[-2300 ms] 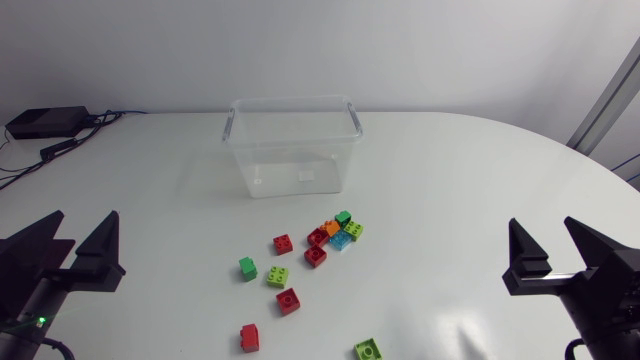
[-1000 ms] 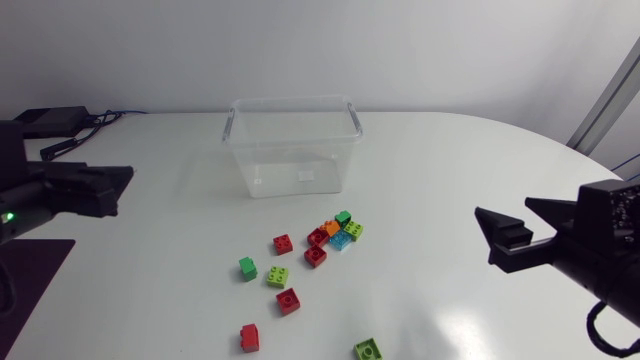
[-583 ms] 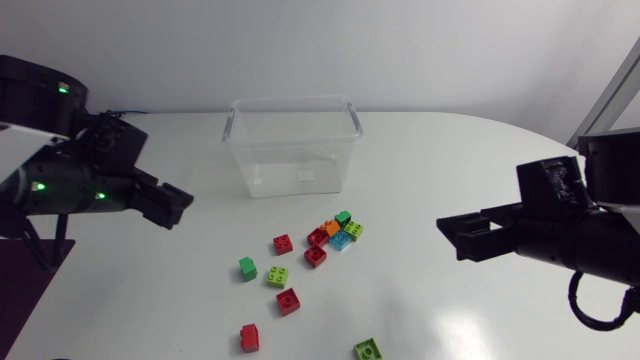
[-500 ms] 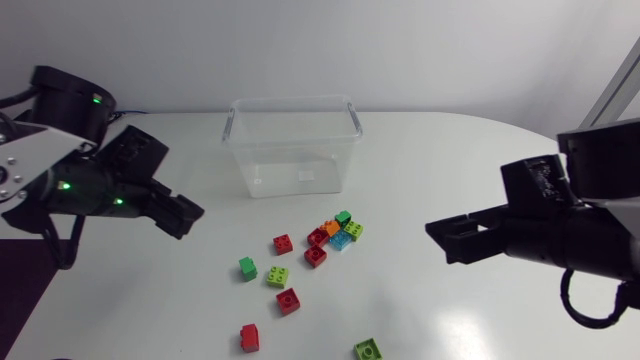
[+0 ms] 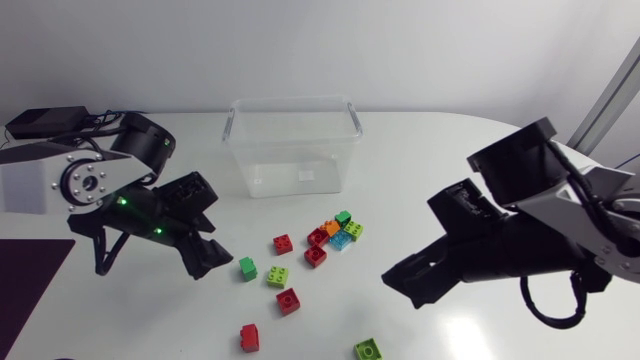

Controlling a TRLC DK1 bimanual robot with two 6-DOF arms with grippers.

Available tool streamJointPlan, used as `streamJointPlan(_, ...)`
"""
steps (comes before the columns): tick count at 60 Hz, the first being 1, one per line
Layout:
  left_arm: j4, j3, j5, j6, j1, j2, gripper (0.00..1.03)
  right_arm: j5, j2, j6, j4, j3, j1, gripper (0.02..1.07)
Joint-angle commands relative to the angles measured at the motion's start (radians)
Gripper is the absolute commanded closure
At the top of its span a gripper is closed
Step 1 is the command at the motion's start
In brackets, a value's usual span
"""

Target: Place the duplo bricks in the container

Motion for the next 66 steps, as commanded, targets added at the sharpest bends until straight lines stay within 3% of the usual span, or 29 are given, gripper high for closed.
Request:
streamJointPlan(1, 0.003, -0.030, 0.019, 0.049, -0.026, 0.027, 0.12, 0.002, 0.051, -0.017, -0.038, 0.029, 0.032, 0.07)
streamJointPlan(21, 0.050, -0.025, 0.019, 0.081, -0.071, 0.159, 0.16, 0.004, 0.168, -0.009, -0.119, 0.086, 0.087, 0.07)
streamJointPlan(41, 0.107, -0.025, 0.019, 0.099, -0.109, 0.229, 0.23, 0.020, 0.241, 0.017, -0.115, 0.095, 0.170, 0.07)
streamJointPlan(48, 0.123, -0.017, 0.019, 0.112, -0.109, 0.272, 0.42, 0.020, 0.266, 0.018, -0.109, 0.086, 0.184, 0.07)
streamJointPlan(55, 0.143, -0.017, 0.019, 0.125, -0.109, 0.311, 0.50, 0.020, 0.301, 0.018, -0.105, 0.084, 0.197, 0.07)
streamJointPlan(61, 0.173, -0.014, 0.019, 0.127, -0.109, 0.338, 0.63, 0.027, 0.341, 0.025, -0.104, 0.095, 0.213, 0.07)
streamJointPlan(66, 0.184, -0.016, 0.019, 0.127, -0.109, 0.332, 0.66, 0.047, 0.364, 0.028, -0.109, 0.103, 0.237, 0.07)
